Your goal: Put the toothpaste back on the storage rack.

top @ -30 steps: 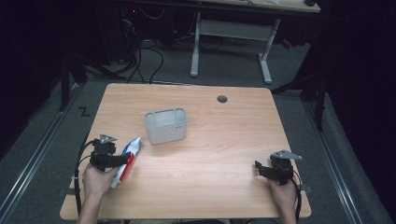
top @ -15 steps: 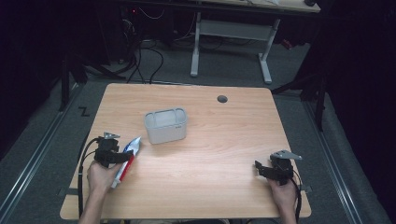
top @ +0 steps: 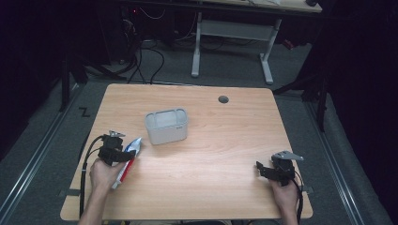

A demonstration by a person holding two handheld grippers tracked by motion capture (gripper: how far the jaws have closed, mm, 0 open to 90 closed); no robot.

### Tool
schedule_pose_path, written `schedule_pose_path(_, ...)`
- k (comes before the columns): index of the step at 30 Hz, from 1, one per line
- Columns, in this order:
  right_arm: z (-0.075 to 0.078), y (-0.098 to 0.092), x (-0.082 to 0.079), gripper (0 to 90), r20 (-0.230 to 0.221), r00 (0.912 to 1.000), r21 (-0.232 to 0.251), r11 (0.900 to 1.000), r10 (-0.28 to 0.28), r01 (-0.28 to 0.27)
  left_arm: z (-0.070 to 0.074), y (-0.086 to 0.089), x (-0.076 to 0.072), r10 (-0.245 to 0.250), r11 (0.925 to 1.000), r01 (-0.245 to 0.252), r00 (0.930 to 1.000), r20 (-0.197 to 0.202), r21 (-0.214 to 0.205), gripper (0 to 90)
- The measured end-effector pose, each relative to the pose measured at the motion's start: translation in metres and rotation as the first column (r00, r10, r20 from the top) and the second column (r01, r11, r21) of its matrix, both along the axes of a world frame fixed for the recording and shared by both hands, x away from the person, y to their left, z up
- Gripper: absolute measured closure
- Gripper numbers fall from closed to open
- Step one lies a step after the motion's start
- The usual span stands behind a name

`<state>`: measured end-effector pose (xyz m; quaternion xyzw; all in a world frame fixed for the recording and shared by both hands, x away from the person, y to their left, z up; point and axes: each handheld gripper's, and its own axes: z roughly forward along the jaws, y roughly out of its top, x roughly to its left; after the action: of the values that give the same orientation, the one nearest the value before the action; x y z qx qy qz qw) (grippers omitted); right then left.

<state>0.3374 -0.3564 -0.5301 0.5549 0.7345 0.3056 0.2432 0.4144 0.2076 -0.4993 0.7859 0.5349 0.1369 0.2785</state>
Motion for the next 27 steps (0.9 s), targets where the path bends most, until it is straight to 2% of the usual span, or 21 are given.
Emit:
schedule_pose_path(3, 0.0, 0.0, 0.0, 27.6, 0.0, 1.0, 0.001, 1.0, 0.002, -0.002, -0.001, -0.001, 0.0, -0.01, 0.9999, 0.01, 0.9999, 0.004, -0.005, 44.1)
schedule_pose_path(7, 0.0, 0.0, 0.0, 27.6, 0.0, 1.0, 0.001, 1.0, 0.003, -0.003, -0.002, -0.003, 0.001, -0.015, 0.9999, 0.015, 0.9998, -0.01, -0.007, 45.5)
schedule_pose_path(9, 0.0, 0.0, 0.0, 27.6, 0.0, 1.0, 0.001, 1.0, 0.004, -0.004, -0.007, -0.004, 0.004, -0.012, 0.9998, 0.012, 0.9994, -0.034, 0.018, 45.5)
schedule_pose_path(16, 0.0, 0.0, 0.0, 27.6, 0.0, 1.0, 0.0, 1.0, 0.003, -0.003, -0.007, -0.007, 0.004, 0.001, 0.9997, 0.001, 0.9987, -0.05, 0.026, 46.9)
schedule_pose_path(20, 0.0, 0.0, 0.0, 27.6, 0.0, 1.0, 0.001, 1.0, 0.003, -0.003, -0.008, -0.007, 0.007, 0.015, 0.9999, -0.014, 0.9961, -0.086, 0.009, 49.2)
schedule_pose_path(23, 0.0, 0.0, 0.0, 27.6, -0.001, 1.0, 0.002, 1.0, 0.001, -0.001, -0.008, -0.007, 0.007, 0.026, 0.9997, -0.026, 0.9948, -0.098, 0.002, 49.8)
schedule_pose_path(27, 0.0, 0.0, 0.0, 27.6, 0.0, 1.0, 0.001, 1.0, 0.002, -0.002, -0.007, -0.011, 0.006, 0.026, 0.9993, -0.023, 0.9949, -0.097, 0.03, 51.0)
